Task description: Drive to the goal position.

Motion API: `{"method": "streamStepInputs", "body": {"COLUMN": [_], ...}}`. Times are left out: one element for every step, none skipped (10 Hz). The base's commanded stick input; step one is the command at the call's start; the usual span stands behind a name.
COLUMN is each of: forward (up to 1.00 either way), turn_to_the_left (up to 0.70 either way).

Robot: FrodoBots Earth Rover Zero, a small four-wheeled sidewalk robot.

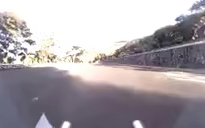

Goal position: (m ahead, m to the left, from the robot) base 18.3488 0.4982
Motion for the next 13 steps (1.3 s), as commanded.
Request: {"method": "streamStepInputs", "body": {"forward": [0.69,0.69,0.69,0.69,0.69,0.69,0.69,0.69,0.69,0.69,0.69,0.69,0.69], "turn_to_the_left": [0.02,0.02,0.02,0.02,0.02,0.02,0.02,0.02,0.02,0.02,0.02,0.02,0.02]}}
